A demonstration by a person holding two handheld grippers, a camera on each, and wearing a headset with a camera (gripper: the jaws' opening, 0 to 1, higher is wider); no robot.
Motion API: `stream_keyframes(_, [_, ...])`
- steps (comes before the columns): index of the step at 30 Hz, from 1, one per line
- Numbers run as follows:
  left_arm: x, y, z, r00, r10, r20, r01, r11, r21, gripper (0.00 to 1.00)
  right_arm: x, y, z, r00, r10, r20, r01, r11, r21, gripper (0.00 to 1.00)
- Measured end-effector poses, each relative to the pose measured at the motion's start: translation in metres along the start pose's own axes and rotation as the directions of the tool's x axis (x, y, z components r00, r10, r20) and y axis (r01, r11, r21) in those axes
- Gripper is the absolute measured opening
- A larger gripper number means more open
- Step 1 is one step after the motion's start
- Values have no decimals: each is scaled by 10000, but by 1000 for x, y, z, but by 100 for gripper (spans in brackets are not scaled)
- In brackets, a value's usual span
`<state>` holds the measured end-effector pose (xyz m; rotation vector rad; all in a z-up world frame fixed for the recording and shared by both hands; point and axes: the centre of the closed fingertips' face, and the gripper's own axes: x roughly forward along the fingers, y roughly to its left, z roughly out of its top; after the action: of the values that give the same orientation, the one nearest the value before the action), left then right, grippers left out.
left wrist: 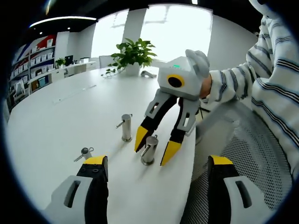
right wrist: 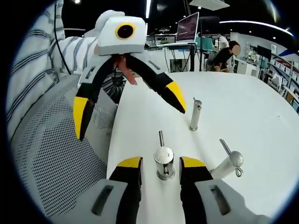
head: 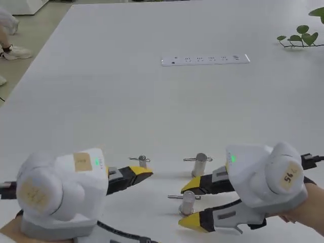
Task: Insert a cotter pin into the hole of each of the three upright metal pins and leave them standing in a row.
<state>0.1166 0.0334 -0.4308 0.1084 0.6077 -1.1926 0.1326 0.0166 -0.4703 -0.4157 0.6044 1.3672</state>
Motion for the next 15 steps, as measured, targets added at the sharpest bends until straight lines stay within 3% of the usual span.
stream_keyframes(5, [-8, 2, -13, 9976, 692, -25, -692, 9965, -470, 90, 5, 2, 4, 9993, 193, 331, -198, 9997, 148, 28])
stream_keyframes(11, [-12, 2, -12, 9932, 1143, 204, -1124, 9908, -759, 97, 10, -1, 7, 9991, 157, 400, -154, 9999, -71, 24])
stream_keyframes(15, [-14, 2, -9, 9921, 1221, 299, -1192, 9893, -842, 96, 12, -5, 9, 9988, 0, 482, 3, 10000, -72, 12])
